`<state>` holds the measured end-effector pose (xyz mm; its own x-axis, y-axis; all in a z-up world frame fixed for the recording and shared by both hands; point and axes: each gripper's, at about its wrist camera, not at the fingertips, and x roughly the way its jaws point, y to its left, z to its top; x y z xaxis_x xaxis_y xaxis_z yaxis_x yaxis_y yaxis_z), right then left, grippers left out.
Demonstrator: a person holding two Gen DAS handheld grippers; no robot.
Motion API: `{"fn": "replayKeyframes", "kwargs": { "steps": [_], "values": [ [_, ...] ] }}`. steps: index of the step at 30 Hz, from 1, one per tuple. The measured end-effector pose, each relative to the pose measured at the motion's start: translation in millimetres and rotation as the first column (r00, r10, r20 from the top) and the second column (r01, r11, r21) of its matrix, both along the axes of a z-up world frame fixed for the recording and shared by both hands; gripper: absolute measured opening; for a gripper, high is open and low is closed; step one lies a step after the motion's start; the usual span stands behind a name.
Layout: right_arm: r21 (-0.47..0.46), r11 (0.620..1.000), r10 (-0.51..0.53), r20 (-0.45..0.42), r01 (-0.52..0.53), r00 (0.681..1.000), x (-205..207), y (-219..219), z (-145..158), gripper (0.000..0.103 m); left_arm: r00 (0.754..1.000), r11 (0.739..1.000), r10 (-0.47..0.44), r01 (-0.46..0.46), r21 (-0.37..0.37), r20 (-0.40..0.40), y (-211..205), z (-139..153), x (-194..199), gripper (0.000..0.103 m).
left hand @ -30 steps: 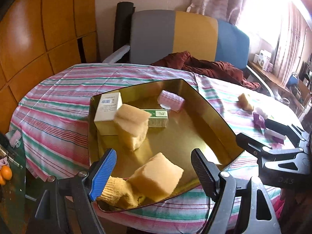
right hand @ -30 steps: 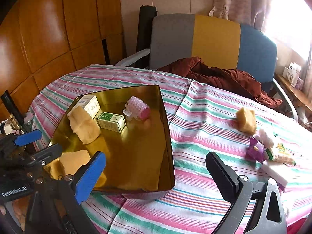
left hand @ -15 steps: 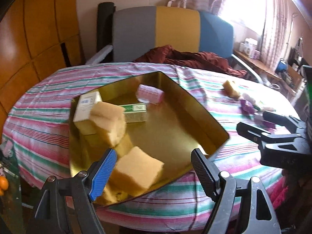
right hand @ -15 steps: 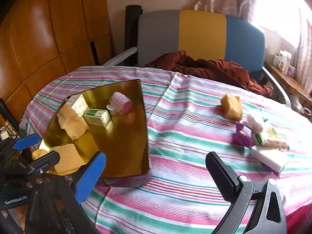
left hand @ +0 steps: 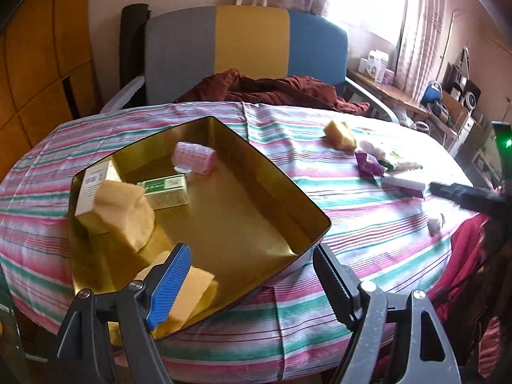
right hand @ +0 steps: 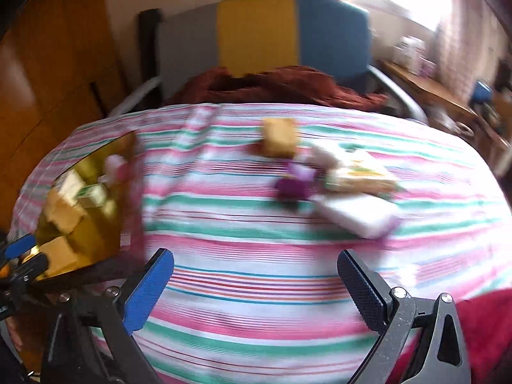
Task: Organize objects
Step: 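Move both grippers back over the pile of items on the sheet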
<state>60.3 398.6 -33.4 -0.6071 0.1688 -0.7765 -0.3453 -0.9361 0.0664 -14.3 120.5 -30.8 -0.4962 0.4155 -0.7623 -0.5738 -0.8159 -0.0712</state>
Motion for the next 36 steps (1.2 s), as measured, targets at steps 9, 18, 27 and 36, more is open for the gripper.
{"fn": "replayKeyframes", "kwargs": {
  "steps": [9,18,27,36],
  "values": [
    [-0.006,0.960,-0.278,0.033,0.278,0.960,50,109,13,0.103,0.988,0.989,-0.150,0.149,0.026,0.043,51,6,9,0.079],
    [-0.121,0.938,-0.329,-0.022,0.324,0.944,67,133,1,0.103,0.944,0.957,-0.288,0.281,0.067,0.162,124,4,10,0.079],
    [-0.338,0.891,-0.369,-0.155,0.302,0.916,89,150,-2,0.103,0.847,0.946,-0.322,0.278,0.164,0.423,216,-16,-11,0.079],
    [-0.383,0.890,-0.344,-0.208,0.248,0.916,93,151,-1,0.103,0.747,0.973,-0.227,0.154,0.170,0.625,306,-37,-34,0.080]
  ]
}}
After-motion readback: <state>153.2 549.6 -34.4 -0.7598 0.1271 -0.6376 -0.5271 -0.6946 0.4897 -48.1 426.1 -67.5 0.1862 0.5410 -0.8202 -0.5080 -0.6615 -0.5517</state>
